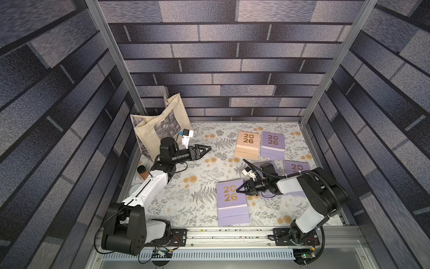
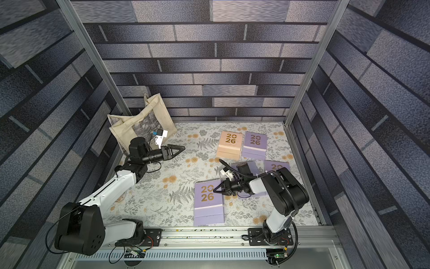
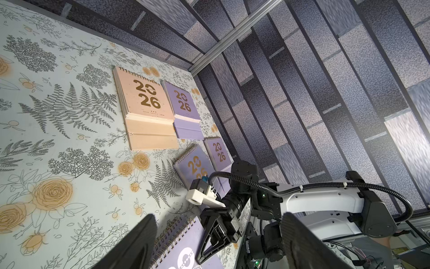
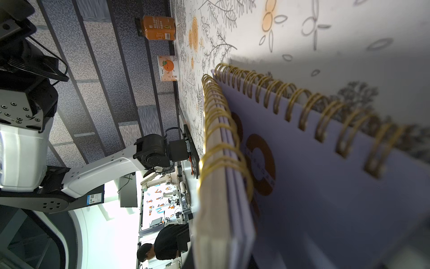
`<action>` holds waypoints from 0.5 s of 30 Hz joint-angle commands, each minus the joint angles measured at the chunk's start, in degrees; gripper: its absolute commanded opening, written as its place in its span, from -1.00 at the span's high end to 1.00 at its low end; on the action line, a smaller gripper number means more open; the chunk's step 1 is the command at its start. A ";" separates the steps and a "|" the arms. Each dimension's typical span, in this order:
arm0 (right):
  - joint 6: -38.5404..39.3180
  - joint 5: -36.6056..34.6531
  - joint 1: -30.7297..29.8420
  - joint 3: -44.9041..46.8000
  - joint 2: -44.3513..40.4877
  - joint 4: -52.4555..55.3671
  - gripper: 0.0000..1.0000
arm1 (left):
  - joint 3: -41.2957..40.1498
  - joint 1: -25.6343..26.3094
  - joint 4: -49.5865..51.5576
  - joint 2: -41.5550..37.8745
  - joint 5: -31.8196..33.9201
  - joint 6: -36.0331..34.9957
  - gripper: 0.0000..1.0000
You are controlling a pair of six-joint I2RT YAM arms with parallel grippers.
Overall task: Stack the calendars
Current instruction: Place the calendar at the calendar.
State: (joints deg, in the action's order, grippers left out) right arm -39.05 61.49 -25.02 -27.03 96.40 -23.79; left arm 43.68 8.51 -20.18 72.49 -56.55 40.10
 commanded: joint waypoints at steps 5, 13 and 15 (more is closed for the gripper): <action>-1.03 -4.27 -0.37 -0.26 1.25 -1.26 1.00 | -0.42 -0.30 -1.61 0.12 -0.83 0.14 -0.73; -1.45 -6.07 -0.14 -0.04 1.30 -1.42 1.00 | -0.26 -0.49 -1.52 0.04 -1.10 0.14 -0.72; -1.40 -6.37 -0.12 0.20 1.38 -1.25 1.00 | -0.21 -0.49 -1.45 -0.01 -1.05 0.14 -0.73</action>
State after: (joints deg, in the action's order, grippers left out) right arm -40.18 60.38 -25.17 -27.03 96.64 -25.39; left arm 43.66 8.51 -20.16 72.49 -56.73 40.10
